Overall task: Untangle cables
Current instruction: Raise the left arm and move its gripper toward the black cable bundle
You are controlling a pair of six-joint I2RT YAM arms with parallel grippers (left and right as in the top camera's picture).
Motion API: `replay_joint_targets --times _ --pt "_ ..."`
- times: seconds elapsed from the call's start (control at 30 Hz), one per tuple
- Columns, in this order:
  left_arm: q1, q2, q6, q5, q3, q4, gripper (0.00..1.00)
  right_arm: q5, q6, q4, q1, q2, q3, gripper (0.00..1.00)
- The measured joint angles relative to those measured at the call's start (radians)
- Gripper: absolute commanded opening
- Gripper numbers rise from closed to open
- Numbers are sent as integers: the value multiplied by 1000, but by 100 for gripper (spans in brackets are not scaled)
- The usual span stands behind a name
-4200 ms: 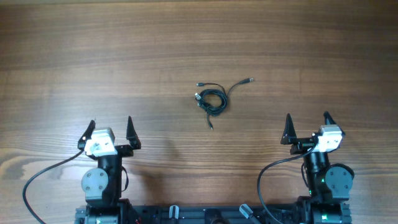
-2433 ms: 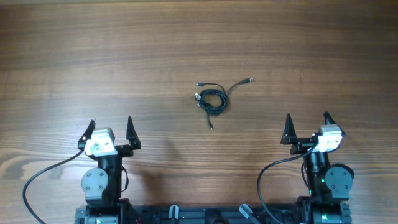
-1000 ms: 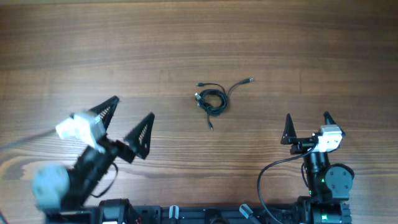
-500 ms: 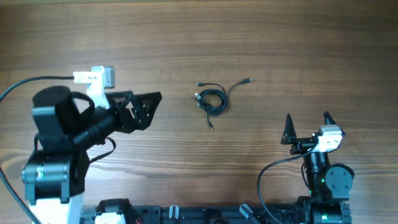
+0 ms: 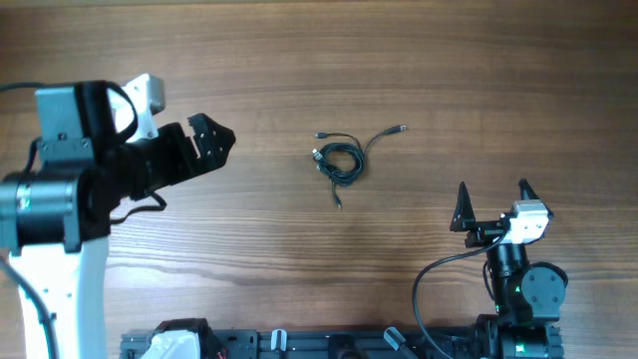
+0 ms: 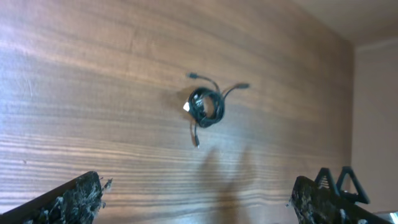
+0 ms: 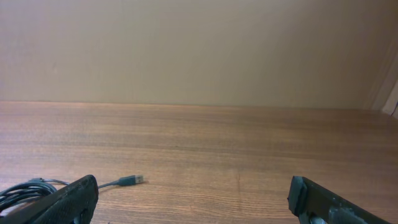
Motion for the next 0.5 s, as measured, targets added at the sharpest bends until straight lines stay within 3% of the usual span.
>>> replay_joint_targets --times 0.27,0.5 --pt "-110 132 -9 -21 14 -91 100 0 0 0 0 0 0 100" --pt "-199 372 -25 -172 176 -221 99 0 0 0 0 0 0 100"
